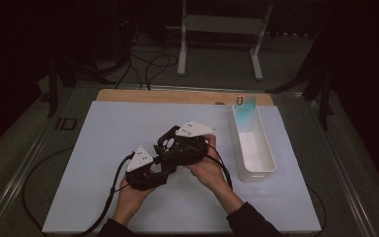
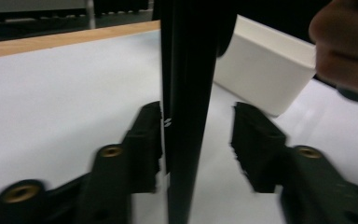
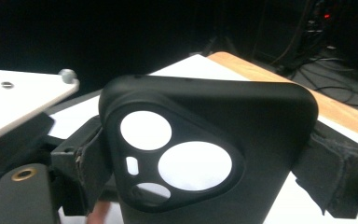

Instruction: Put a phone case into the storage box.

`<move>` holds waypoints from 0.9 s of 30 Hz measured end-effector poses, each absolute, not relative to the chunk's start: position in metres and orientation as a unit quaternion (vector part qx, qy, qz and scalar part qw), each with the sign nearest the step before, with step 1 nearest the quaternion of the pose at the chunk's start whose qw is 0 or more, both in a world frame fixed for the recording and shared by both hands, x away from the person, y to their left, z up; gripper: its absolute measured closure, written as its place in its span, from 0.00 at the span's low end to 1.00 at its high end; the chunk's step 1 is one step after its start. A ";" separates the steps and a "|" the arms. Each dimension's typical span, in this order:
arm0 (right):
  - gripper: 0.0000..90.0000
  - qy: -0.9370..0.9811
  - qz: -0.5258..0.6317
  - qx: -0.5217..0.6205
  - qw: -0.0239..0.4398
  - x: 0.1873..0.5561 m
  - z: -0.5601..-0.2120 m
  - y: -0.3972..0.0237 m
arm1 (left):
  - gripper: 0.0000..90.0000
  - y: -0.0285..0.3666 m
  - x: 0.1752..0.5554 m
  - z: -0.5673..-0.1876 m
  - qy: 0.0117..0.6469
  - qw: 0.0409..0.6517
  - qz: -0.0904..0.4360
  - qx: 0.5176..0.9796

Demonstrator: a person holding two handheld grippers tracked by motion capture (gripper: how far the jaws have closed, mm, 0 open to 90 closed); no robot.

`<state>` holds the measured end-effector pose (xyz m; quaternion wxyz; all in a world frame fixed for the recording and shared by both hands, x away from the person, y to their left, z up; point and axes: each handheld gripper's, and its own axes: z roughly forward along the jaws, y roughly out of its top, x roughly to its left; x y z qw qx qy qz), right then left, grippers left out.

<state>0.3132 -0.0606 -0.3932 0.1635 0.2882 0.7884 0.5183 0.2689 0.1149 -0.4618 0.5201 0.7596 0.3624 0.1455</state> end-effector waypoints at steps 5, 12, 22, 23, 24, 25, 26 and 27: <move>0.15 0.782 0.519 0.300 0.171 0.316 -0.392 -0.068 | 0.22 0.124 0.268 -0.462 0.386 0.508 0.174 0.750; 0.15 0.782 0.517 0.299 0.177 0.317 -0.391 -0.072 | 0.13 0.136 0.266 -0.463 0.397 0.495 0.191 0.749; 0.15 0.779 0.515 0.303 0.190 0.320 -0.386 -0.080 | 0.00 0.162 0.260 -0.466 0.399 0.479 0.225 0.749; 0.15 0.779 0.515 0.303 0.191 0.320 -0.385 -0.081 | 0.00 0.165 0.260 -0.466 0.400 0.475 0.230 0.749; 0.15 0.778 0.516 0.305 0.191 0.320 -0.385 -0.081 | 0.00 0.168 0.259 -0.466 0.401 0.476 0.234 0.747; 0.15 0.776 0.516 0.306 0.193 0.321 -0.384 -0.082 | 0.00 0.171 0.258 -0.467 0.402 0.477 0.235 0.745; 0.15 0.776 0.516 0.306 0.194 0.321 -0.383 -0.083 | 0.00 0.171 0.258 -0.467 0.402 0.477 0.235 0.745; 0.15 0.776 0.515 0.305 0.197 0.322 -0.383 -0.084 | 0.00 0.178 0.257 -0.468 0.407 0.474 0.240 0.743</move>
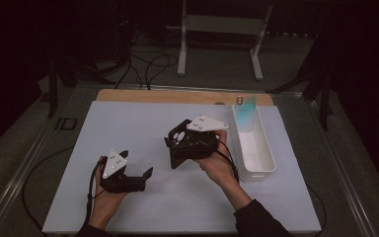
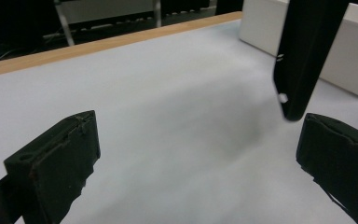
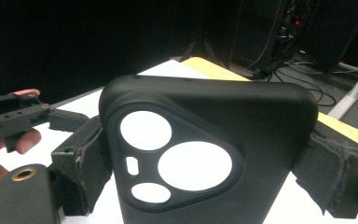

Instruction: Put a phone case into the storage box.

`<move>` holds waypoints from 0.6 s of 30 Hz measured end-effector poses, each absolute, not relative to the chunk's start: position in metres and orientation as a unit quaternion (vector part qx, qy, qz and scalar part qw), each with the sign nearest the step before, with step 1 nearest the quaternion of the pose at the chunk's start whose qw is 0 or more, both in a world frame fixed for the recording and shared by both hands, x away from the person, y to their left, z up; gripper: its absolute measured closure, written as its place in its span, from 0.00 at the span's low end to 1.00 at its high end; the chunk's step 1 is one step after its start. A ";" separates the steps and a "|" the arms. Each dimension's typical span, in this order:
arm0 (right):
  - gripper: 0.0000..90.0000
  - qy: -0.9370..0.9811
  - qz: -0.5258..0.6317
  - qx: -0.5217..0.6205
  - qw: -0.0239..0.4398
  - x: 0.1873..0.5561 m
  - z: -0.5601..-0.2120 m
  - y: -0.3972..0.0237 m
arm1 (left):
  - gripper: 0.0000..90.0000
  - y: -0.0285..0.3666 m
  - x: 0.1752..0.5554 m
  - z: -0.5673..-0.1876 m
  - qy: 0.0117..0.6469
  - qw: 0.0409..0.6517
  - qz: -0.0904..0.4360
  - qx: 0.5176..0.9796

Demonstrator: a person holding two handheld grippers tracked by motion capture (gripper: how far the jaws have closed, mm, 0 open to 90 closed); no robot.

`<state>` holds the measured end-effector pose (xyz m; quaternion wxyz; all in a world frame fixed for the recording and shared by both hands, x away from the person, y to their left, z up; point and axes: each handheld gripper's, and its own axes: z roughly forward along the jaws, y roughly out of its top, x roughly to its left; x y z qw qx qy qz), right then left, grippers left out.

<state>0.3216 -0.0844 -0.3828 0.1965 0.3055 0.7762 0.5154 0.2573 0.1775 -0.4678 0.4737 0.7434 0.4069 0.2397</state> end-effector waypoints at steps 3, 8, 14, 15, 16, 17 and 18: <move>0.15 0.774 0.514 0.309 0.202 0.324 -0.382 -0.088 | 0.00 0.184 0.256 -0.469 0.412 0.472 0.244 0.740; 0.15 0.772 0.512 0.315 0.206 0.326 -0.380 -0.093 | 0.00 0.201 0.252 -0.473 0.417 0.470 0.251 0.736; 0.15 0.773 0.507 0.317 0.212 0.329 -0.380 -0.097 | 0.00 0.212 0.247 -0.479 0.420 0.462 0.261 0.737; 0.15 0.772 0.507 0.319 0.212 0.329 -0.379 -0.098 | 0.00 0.213 0.246 -0.480 0.420 0.462 0.262 0.736; 0.15 0.772 0.507 0.319 0.213 0.329 -0.379 -0.098 | 0.00 0.215 0.245 -0.480 0.421 0.461 0.262 0.736; 0.15 0.772 0.506 0.320 0.214 0.330 -0.379 -0.099 | 0.00 0.216 0.245 -0.481 0.422 0.460 0.263 0.735; 0.15 0.771 0.506 0.321 0.214 0.330 -0.378 -0.100 | 0.00 0.217 0.244 -0.482 0.422 0.461 0.263 0.735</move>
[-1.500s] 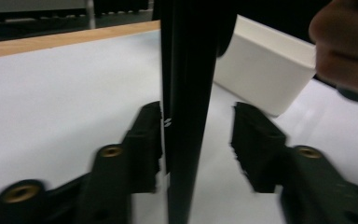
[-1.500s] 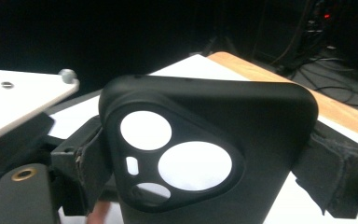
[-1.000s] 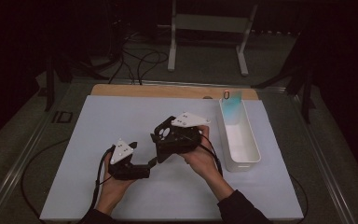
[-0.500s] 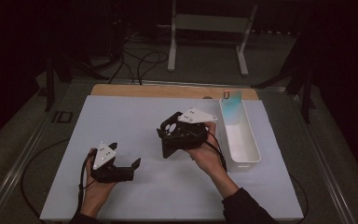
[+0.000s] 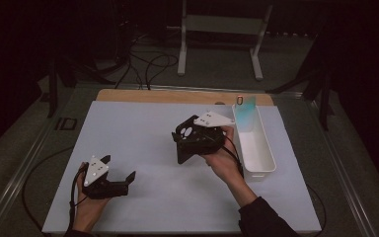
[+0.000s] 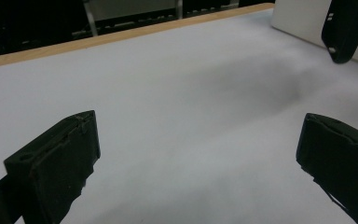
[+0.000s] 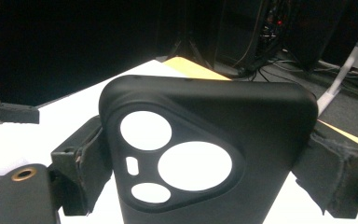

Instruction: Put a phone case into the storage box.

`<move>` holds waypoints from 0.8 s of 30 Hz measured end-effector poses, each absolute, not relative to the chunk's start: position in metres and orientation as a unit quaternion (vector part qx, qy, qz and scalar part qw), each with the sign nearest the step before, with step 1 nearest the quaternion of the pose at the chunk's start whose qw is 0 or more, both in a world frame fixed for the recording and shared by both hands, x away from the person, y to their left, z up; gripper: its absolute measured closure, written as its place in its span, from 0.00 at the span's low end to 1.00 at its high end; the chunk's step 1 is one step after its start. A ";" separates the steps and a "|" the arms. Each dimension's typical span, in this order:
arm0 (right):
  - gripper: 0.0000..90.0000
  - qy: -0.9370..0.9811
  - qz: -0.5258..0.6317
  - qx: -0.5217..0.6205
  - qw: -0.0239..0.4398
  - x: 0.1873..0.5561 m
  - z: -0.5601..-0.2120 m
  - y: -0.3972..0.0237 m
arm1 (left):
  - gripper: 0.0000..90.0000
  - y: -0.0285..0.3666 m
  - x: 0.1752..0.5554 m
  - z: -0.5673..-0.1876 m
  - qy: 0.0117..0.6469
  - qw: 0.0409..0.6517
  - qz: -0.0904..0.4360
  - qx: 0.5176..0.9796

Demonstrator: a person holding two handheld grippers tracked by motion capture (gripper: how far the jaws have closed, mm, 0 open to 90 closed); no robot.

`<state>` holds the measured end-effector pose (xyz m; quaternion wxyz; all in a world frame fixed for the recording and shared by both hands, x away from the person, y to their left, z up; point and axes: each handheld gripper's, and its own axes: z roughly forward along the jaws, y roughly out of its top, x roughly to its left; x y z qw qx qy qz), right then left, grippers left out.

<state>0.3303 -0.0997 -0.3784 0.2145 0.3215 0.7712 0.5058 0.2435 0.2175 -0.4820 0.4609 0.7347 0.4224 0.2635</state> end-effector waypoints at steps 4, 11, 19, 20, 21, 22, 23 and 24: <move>0.15 0.768 0.506 0.329 0.216 0.333 -0.376 -0.103 | 0.00 0.221 0.241 -0.485 0.422 0.460 0.266 0.735; 0.15 0.765 0.503 0.335 0.222 0.337 -0.372 -0.110 | 0.00 0.225 0.238 -0.489 0.422 0.462 0.267 0.733; 0.15 0.760 0.501 0.345 0.228 0.343 -0.366 -0.119 | 0.00 0.226 0.239 -0.491 0.425 0.460 0.272 0.731; 0.15 0.760 0.501 0.345 0.228 0.343 -0.366 -0.119 | 0.00 0.226 0.239 -0.491 0.425 0.460 0.272 0.731; 0.15 0.759 0.500 0.350 0.227 0.344 -0.366 -0.120 | 0.00 0.227 0.239 -0.491 0.427 0.461 0.272 0.729; 0.15 0.757 0.499 0.355 0.227 0.347 -0.367 -0.123 | 0.00 0.227 0.239 -0.491 0.427 0.462 0.272 0.728; 0.15 0.757 0.498 0.357 0.227 0.348 -0.367 -0.124 | 0.00 0.227 0.239 -0.491 0.428 0.462 0.273 0.727; 0.15 0.755 0.499 0.361 0.225 0.350 -0.367 -0.125 | 0.00 0.228 0.239 -0.491 0.428 0.462 0.273 0.727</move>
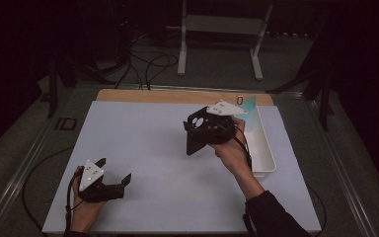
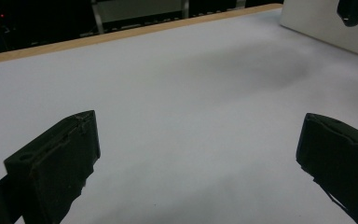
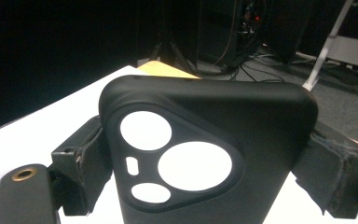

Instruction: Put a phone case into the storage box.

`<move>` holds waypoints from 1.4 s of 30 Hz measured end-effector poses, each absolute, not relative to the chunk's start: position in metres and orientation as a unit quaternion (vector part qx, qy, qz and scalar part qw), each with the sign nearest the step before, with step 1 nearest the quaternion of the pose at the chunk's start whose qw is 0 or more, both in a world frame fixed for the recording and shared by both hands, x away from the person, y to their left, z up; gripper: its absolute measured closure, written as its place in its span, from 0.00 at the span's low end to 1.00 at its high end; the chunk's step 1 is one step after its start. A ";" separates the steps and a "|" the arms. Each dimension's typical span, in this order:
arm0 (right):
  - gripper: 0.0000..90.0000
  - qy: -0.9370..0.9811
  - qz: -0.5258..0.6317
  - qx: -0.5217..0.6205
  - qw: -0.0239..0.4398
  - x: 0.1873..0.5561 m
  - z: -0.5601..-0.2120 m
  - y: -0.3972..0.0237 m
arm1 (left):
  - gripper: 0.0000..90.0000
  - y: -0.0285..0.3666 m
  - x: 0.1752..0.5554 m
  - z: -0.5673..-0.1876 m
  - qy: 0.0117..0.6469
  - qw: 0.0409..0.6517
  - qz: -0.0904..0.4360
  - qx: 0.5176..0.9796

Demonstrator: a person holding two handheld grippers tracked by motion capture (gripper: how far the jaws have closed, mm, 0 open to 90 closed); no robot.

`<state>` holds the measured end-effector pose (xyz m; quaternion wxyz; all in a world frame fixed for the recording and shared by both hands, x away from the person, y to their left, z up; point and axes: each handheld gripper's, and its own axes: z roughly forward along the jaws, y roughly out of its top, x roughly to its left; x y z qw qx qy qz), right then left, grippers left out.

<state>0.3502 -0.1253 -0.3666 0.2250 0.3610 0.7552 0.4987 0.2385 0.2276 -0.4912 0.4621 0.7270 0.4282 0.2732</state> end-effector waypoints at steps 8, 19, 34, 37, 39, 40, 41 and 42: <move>0.15 0.748 0.494 0.376 0.234 0.360 -0.361 -0.134 | 0.00 0.228 0.238 -0.491 0.429 0.461 0.276 0.726; 0.15 0.744 0.488 0.384 0.247 0.367 -0.354 -0.143 | 0.00 0.228 0.238 -0.491 0.432 0.461 0.279 0.723; 0.15 0.729 0.480 0.411 0.262 0.383 -0.345 -0.163 | 0.00 0.229 0.237 -0.490 0.433 0.461 0.281 0.722; 0.15 0.728 0.480 0.413 0.264 0.385 -0.344 -0.165 | 0.00 0.228 0.237 -0.490 0.433 0.460 0.281 0.722; 0.15 0.725 0.478 0.418 0.267 0.387 -0.342 -0.168 | 0.00 0.228 0.238 -0.491 0.433 0.460 0.281 0.722; 0.15 0.724 0.478 0.419 0.268 0.387 -0.342 -0.170 | 0.00 0.228 0.237 -0.491 0.433 0.460 0.281 0.722; 0.15 0.723 0.478 0.421 0.269 0.388 -0.341 -0.171 | 0.00 0.228 0.237 -0.491 0.433 0.460 0.281 0.722; 0.15 0.722 0.479 0.421 0.270 0.389 -0.341 -0.172 | 0.00 0.228 0.237 -0.491 0.434 0.460 0.281 0.722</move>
